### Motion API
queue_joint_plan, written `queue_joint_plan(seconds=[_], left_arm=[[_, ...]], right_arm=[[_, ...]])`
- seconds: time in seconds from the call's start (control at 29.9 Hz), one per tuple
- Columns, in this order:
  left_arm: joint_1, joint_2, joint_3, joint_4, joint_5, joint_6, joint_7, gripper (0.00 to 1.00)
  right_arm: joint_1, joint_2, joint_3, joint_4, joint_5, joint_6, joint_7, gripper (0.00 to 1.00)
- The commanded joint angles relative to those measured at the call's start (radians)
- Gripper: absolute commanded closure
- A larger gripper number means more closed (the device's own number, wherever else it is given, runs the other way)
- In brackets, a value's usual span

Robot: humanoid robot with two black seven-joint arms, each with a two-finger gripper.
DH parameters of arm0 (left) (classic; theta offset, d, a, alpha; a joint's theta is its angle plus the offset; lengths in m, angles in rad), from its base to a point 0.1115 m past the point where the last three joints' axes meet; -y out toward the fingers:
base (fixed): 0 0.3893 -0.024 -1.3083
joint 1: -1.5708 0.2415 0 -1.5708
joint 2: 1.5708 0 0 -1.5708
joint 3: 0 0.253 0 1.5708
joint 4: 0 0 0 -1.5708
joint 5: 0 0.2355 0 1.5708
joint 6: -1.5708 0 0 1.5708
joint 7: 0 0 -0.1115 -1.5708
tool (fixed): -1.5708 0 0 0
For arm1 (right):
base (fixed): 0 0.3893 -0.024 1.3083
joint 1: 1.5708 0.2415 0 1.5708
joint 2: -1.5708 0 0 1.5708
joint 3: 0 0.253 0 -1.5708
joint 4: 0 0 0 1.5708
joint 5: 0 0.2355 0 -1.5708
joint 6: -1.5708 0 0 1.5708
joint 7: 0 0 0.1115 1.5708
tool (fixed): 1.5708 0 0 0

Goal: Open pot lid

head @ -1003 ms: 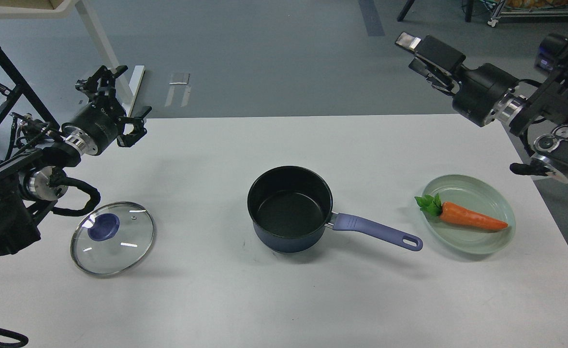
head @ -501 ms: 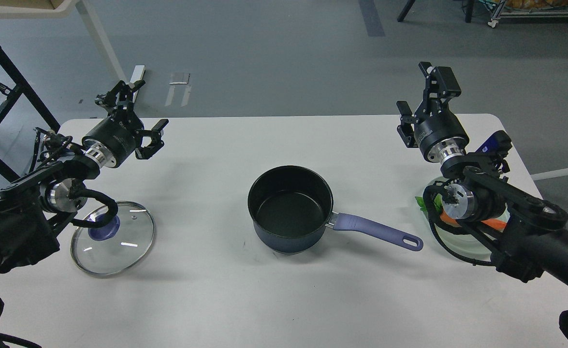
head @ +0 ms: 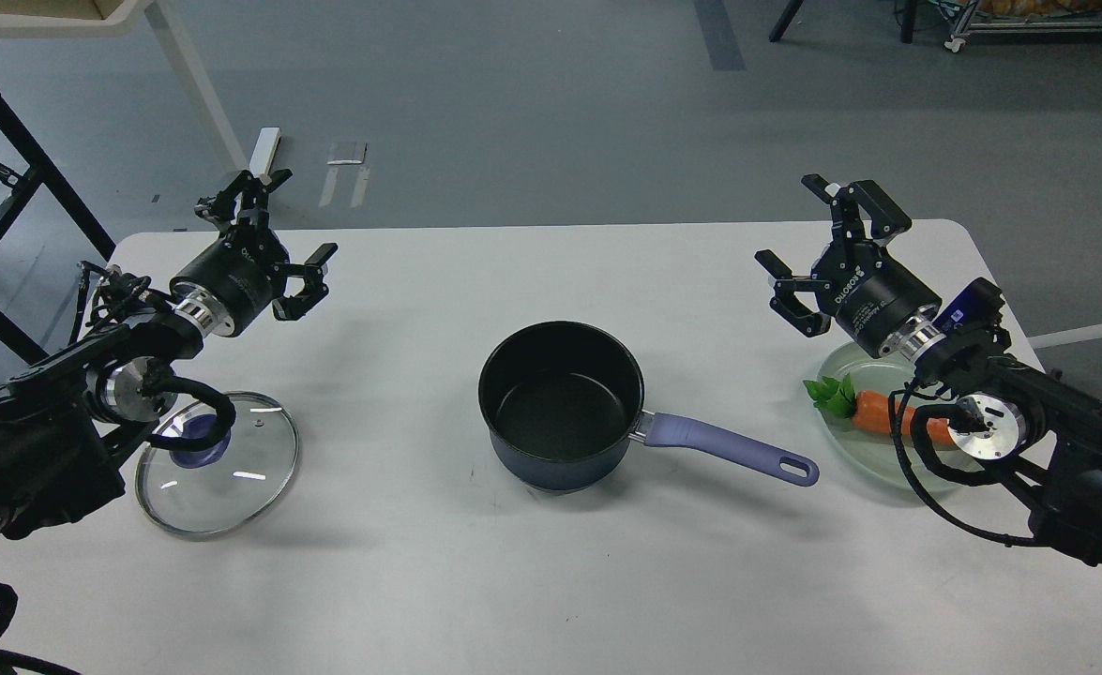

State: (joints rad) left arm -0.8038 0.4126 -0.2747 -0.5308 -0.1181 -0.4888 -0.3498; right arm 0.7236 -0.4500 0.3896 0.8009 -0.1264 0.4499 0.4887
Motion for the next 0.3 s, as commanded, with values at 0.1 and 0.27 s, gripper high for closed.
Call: queue_joint_plan(seconds=[0.1, 0.27], left_arm=[[0.0, -0.001, 0.0, 0.0, 0.003, 0.0, 0.0, 0.01], [0.002, -0.001, 0.002, 0.0, 0.006, 0.0, -0.001, 0.01]], right_arm=[[0.0, 0.013, 0.034, 0.0, 0.001, -0.013, 0.0, 0.0], [0.002, 0.024, 0.069, 0.0, 0.001, -0.036, 0.0, 0.0]])
